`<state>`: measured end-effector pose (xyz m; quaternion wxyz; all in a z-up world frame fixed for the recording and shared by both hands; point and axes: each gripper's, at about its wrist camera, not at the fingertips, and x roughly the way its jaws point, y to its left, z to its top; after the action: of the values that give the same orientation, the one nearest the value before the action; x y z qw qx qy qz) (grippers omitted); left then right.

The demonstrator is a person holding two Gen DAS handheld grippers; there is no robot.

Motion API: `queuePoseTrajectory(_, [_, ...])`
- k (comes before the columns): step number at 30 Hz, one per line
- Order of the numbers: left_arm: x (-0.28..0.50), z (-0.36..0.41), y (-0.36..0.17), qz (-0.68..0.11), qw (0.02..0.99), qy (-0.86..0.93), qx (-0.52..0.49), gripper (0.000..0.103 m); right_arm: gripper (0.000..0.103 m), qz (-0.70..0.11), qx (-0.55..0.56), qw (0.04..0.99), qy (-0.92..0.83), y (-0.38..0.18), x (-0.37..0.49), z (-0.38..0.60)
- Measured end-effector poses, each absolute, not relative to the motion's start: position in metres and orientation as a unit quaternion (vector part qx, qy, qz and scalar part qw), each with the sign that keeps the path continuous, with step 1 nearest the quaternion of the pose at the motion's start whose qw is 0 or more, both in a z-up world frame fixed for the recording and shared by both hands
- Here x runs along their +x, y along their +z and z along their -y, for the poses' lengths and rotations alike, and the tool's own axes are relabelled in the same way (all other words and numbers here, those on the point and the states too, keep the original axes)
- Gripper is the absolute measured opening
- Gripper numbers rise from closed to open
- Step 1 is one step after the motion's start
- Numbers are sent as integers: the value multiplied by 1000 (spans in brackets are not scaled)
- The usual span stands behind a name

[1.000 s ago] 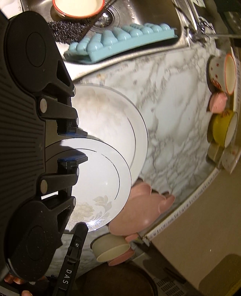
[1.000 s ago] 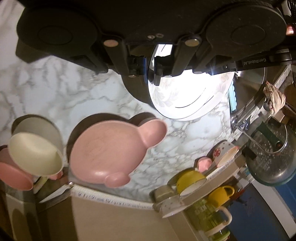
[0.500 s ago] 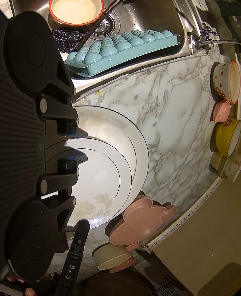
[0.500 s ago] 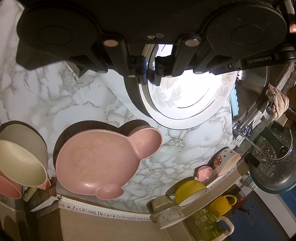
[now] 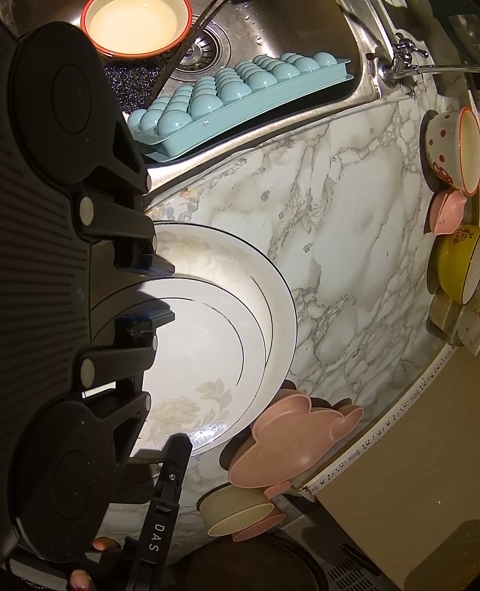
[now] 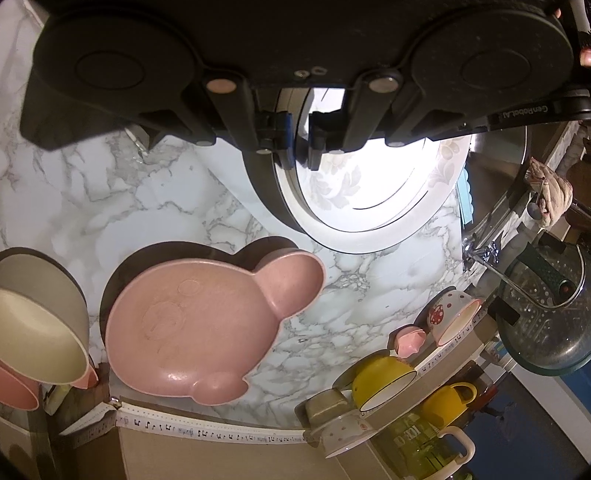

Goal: Organize plates and bowls

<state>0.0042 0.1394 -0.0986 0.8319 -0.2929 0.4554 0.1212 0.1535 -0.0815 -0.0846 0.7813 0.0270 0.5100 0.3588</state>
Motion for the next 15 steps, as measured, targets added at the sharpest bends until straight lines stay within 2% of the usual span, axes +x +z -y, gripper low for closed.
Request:
queuePoseTrajectory(13, [-11, -139, -83, -459, 840, 125, -261, 19, 7, -512, 15, 777, 367, -91, 151, 71])
queuePoseTrajectory(15, [-12, -135, -80, -458, 844, 124, -251, 19, 11, -513, 15, 775, 368, -91, 150, 71])
